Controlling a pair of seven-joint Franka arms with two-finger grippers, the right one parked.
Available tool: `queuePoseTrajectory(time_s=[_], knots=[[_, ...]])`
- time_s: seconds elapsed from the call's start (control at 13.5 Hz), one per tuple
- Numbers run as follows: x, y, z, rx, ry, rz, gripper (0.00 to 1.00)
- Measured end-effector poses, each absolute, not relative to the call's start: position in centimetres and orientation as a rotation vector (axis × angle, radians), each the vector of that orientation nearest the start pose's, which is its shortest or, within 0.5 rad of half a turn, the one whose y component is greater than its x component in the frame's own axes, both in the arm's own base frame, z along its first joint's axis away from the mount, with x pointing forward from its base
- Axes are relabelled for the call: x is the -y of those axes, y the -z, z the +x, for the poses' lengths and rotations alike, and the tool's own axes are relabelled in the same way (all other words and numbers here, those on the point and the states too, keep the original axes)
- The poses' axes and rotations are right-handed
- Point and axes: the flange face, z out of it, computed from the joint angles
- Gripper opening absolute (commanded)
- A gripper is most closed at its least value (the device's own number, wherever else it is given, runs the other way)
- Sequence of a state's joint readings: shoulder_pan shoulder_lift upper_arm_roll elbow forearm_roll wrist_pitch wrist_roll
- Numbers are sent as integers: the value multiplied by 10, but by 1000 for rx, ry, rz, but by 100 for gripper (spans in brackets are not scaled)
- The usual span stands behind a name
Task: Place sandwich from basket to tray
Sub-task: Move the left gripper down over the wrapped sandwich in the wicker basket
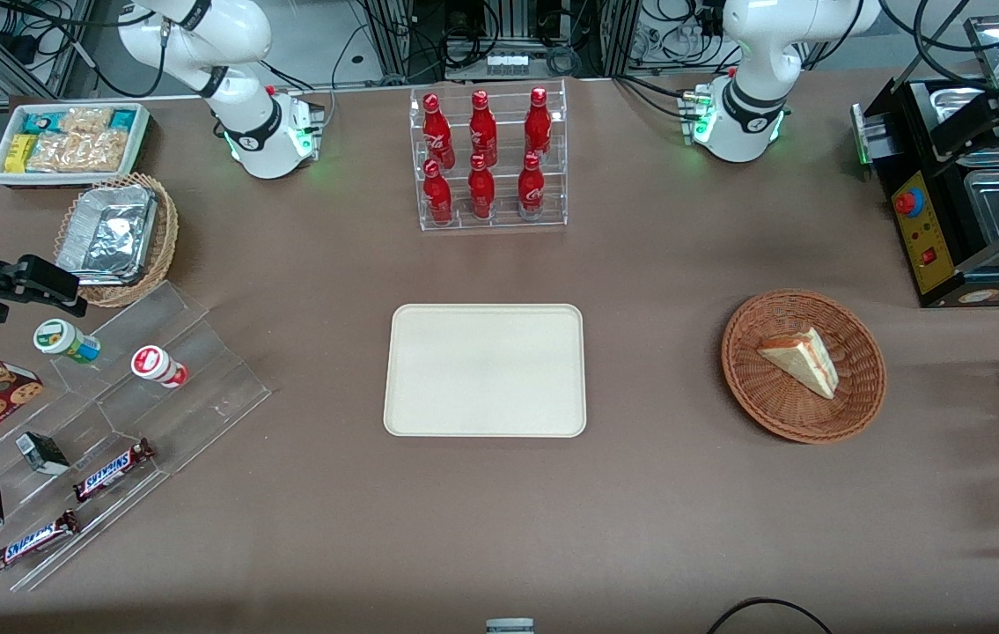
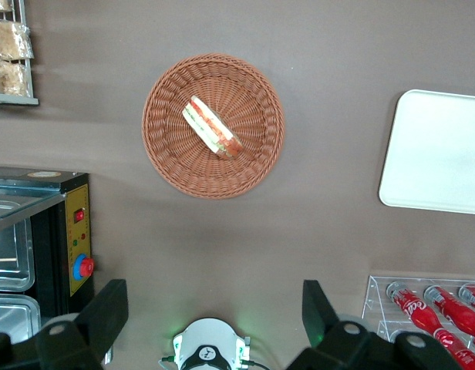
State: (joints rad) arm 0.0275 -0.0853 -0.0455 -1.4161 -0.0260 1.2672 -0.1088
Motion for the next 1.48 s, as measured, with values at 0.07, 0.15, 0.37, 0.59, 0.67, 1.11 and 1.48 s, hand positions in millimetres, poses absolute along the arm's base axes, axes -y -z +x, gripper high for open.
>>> queuePoseTrajectory(time_s=[0.07, 0.15, 0.37, 0.59, 0.67, 1.11, 1.48], knots=[[14, -714, 488, 130, -104, -3154, 100], [14, -713, 488, 129, -109, -3154, 100], [8, -693, 497, 149, -169, -3123, 100], [-5, -649, 527, 337, -237, -3077, 100], [-6, -633, 540, 458, -239, -3054, 100], [-6, -524, 593, 1074, -208, -2868, 100], [-2, -427, 604, 1362, -181, -2738, 100]])
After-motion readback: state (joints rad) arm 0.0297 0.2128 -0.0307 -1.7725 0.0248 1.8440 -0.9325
